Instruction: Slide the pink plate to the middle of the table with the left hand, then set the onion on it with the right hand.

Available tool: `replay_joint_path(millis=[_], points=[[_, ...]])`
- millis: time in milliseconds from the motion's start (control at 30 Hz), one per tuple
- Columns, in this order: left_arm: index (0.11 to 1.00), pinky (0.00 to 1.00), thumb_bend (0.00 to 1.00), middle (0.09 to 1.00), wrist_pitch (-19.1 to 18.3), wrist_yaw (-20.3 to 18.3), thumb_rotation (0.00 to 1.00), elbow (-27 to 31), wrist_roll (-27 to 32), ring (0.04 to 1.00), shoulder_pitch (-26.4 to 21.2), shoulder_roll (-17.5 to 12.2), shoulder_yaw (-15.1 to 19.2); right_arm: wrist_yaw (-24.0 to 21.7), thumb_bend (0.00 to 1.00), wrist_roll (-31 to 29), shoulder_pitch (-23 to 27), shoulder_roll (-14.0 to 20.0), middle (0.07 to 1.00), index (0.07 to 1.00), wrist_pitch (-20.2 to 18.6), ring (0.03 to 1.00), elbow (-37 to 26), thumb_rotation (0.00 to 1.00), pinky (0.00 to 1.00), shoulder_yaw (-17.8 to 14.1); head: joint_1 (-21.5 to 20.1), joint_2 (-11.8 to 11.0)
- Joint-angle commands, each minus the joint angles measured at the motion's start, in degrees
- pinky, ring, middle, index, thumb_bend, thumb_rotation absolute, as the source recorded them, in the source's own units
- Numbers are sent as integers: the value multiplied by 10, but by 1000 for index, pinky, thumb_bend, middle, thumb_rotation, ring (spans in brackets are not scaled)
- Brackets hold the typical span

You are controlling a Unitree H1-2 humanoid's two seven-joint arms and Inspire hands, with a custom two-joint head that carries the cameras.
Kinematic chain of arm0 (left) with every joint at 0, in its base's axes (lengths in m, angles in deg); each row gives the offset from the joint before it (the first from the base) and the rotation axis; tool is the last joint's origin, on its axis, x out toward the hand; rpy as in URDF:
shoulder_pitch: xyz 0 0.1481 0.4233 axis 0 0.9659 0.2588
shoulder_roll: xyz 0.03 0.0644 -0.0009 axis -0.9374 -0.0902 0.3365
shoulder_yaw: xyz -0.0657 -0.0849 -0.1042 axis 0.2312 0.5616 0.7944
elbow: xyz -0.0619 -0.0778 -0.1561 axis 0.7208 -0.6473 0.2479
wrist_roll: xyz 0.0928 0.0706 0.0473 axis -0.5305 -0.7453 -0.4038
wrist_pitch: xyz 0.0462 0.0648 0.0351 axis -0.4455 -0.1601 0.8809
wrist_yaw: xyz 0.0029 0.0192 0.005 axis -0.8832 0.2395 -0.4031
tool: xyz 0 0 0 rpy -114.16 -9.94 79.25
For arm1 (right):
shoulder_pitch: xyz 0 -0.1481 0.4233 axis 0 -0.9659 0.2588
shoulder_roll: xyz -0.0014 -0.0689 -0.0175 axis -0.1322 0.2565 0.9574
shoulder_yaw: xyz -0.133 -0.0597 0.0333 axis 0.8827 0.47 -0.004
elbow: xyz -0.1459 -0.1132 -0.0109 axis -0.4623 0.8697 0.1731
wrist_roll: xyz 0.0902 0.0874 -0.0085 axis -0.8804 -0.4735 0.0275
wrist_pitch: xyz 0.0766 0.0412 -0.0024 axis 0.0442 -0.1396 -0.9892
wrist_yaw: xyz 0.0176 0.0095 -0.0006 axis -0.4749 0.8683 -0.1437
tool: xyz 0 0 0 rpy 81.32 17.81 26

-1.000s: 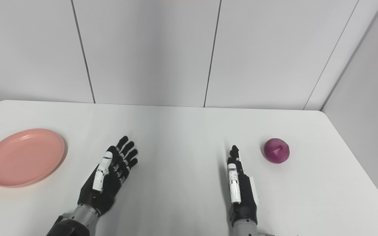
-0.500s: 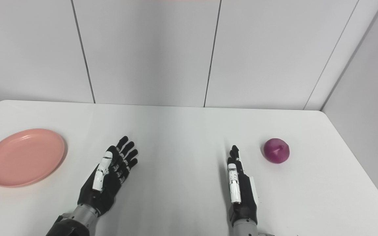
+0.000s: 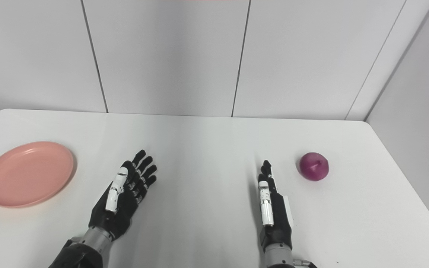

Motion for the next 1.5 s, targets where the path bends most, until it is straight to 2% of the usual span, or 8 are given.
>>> replay_joint_path(millis=[0,133,433,500,533,767,1200,1467], points=[[998,1000,460,1000,-13,12,1000,-2,-14,994,5,17,-13,-15,182,-19,4,8,1000,1000,-11,1000,-20,1000,1000,-7,40,-7],[1000,996,464,1000,-6,26,1000,-12,-31,994,3,37,-26,-28,149,-39,4,29,1000,1000,-19,1000,-25,1000,1000,-17,109,-26],[1000,1000,466,1000,17,52,1000,-53,-66,998,-9,78,-44,-28,98,-55,5,47,1000,1000,-37,1000,-35,1000,1000,-32,216,-73],[1000,1000,454,1000,22,55,1000,-59,-67,996,-12,81,-46,-26,103,-58,6,47,1000,1000,-44,1000,-37,1000,1000,-34,216,-73],[1000,1000,453,1000,30,56,1000,-68,-68,996,-14,84,-48,-26,104,-61,8,48,1000,1000,-49,1000,-39,1000,1000,-36,249,-86],[1000,984,423,1000,91,62,1000,-129,-77,1000,-37,97,-59,-42,218,-74,10,71,1000,1000,-32,995,-17,1000,1000,-47,315,-113],[999,974,418,1000,123,83,1000,-178,-78,990,-53,106,-68,-45,157,-74,16,84,939,941,-11,900,14,1000,886,-57,339,-141],[997,984,427,1000,131,85,1000,-185,-75,989,-52,104,-70,-46,182,-70,14,84,913,926,-3,855,16,974,671,-55,334,-143]])
